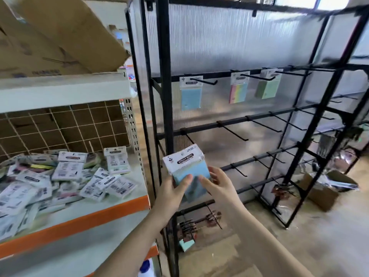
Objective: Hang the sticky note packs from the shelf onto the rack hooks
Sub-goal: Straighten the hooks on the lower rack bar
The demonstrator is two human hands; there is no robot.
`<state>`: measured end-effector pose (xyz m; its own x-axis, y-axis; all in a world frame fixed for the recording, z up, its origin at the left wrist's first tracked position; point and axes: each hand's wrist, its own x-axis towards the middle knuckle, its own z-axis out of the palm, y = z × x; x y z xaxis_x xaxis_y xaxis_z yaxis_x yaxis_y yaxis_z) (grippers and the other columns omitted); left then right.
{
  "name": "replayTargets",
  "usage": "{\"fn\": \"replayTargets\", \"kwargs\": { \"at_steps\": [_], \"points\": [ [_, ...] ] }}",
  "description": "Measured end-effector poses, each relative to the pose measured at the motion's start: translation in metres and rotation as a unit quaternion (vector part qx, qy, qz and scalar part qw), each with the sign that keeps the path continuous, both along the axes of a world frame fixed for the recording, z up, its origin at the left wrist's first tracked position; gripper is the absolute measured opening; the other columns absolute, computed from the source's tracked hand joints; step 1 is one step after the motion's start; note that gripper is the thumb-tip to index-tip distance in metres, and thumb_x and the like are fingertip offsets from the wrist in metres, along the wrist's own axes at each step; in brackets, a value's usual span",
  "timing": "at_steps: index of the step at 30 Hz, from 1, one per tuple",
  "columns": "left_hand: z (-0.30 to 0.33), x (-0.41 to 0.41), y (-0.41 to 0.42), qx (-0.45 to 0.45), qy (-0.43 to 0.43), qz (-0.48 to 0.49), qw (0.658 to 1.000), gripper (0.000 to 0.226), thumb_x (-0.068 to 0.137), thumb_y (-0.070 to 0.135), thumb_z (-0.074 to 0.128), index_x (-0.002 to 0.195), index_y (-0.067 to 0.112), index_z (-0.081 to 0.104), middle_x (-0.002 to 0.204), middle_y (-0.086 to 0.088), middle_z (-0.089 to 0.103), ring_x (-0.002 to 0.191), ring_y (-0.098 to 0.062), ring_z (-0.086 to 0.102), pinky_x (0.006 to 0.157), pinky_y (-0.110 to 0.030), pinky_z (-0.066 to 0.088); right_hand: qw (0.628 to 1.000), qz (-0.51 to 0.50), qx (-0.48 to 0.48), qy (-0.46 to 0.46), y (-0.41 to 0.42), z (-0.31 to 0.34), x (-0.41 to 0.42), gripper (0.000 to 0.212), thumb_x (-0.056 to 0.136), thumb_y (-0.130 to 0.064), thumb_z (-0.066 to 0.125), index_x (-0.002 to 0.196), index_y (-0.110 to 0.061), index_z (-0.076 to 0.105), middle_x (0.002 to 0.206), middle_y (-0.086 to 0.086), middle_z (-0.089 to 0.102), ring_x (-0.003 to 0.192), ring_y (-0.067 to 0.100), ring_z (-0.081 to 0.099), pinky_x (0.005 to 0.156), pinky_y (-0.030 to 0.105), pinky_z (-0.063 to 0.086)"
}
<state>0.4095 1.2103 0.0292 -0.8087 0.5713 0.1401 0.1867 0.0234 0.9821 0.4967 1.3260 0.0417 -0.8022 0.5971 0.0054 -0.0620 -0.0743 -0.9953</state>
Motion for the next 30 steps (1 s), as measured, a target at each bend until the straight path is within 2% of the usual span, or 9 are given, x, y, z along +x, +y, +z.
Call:
{"fn": "replayTargets", "kwargs": {
  "at_steps": [3,6,9,13,17,20,22,27,30],
  "points": [
    [0.015,0.009,0.027,-0.017,0.039,-0.057,0.997,0.020,0.077,0.048,0.057,0.094,0.039,0.060,0.083,0.028,0.068,0.077,0.013,0.063,0.063,-0.007,0.047,0.996,-0.036,0.075,0.010,0.028,0.027,0.006,0.012,0.095,-0.028,0.055,0.099,-0.018,0.061,0.086,-0.007,0.067,0.071,-0.001,0.061,0.065,0.016,0.047],
    [0.026,0.019,0.055,-0.014,0.048,-0.101,0.994,0.026,0.072,0.053,0.056,0.090,0.034,0.062,0.073,0.019,0.070,0.066,0.006,0.065,0.055,-0.008,0.044,0.991,-0.070,0.109,0.020,0.051,0.044,0.009,0.025,0.097,-0.029,0.052,0.087,-0.008,0.060,0.074,-0.005,0.059,0.065,0.002,0.051,0.061,0.019,0.039],
    [0.035,0.026,0.082,0.001,0.055,-0.100,0.993,0.023,0.074,0.054,0.056,0.089,0.036,0.058,0.072,0.027,0.068,0.070,0.013,0.063,0.058,-0.006,0.045,0.986,-0.129,0.089,0.054,0.069,0.051,0.013,0.027,0.097,-0.025,0.054,0.076,-0.009,0.053,0.063,-0.007,0.053,0.054,0.000,0.045,0.049,0.014,0.034],
    [0.047,0.028,0.115,0.018,0.076,-0.112,0.991,0.027,0.082,0.062,0.057,0.092,0.037,0.058,0.088,0.020,0.066,0.080,0.013,0.062,0.065,-0.005,0.046,0.980,-0.174,0.051,0.084,0.096,0.055,0.014,0.034,0.094,-0.030,0.058,0.084,0.002,0.055,0.075,0.007,0.055,0.069,0.013,0.047,0.056,0.020,0.036],
    [0.060,0.021,0.144,0.051,0.085,-0.116,0.988,0.024,0.080,0.053,0.050,0.095,0.037,0.058,0.087,0.034,0.066,0.087,0.016,0.059,0.069,-0.002,0.043,0.973,-0.198,0.018,0.117,0.120,0.058,0.003,0.025,0.092,-0.029,0.062,0.074,-0.012,0.057,0.075,0.007,0.061,0.072,0.018,0.053,0.067,0.031,0.041],
    [0.070,0.009,0.166,0.114,0.048,-0.073,0.990,0.037,0.080,0.055,0.054,0.106,0.028,0.060,0.099,0.011,0.070,0.095,-0.007,0.066,0.082,-0.023,0.051,0.972,-0.195,0.038,0.129,0.135,0.060,-0.013,0.027,0.091,-0.031,0.063,0.072,-0.013,0.057,0.069,0.002,0.056,0.067,0.014,0.050,0.061,0.027,0.040],
    [0.079,-0.002,0.179,0.137,0.044,-0.037,0.989,0.031,0.087,0.047,0.058,0.106,0.022,0.061,0.100,0.002,0.069,0.094,-0.015,0.066,0.083,-0.034,0.053,0.971,-0.187,0.061,0.135,0.142,0.063,-0.026,0.031,0.092,-0.031,0.061,0.078,-0.004,0.055,0.070,0.003,0.054,0.065,0.013,0.048,0.058,0.021,0.040],
    [0.098,-0.031,0.198,0.186,0.038,0.014,0.982,0.010,0.090,0.027,0.061,0.097,0.022,0.066,0.089,0.012,0.072,0.085,-0.001,0.066,0.069,-0.010,0.048,0.968,-0.153,0.111,0.167,0.150,0.079,-0.057,0.034,0.092,-0.035,0.056,0.087,-0.002,0.054,0.078,0.019,0.055,0.067,0.017,0.048,0.058,0.023,0.042],
    [0.110,-0.044,0.199,0.227,0.064,0.020,0.971,0.009,0.090,0.023,0.060,0.096,0.021,0.067,0.090,0.015,0.072,0.087,0.001,0.067,0.070,-0.007,0.047,0.969,-0.120,0.121,0.179,0.152,0.091,-0.075,0.024,0.092,-0.032,0.054,0.088,-0.009,0.056,0.079,0.012,0.061,0.071,0.017,0.056,0.063,0.028,0.048]
  ]
}}
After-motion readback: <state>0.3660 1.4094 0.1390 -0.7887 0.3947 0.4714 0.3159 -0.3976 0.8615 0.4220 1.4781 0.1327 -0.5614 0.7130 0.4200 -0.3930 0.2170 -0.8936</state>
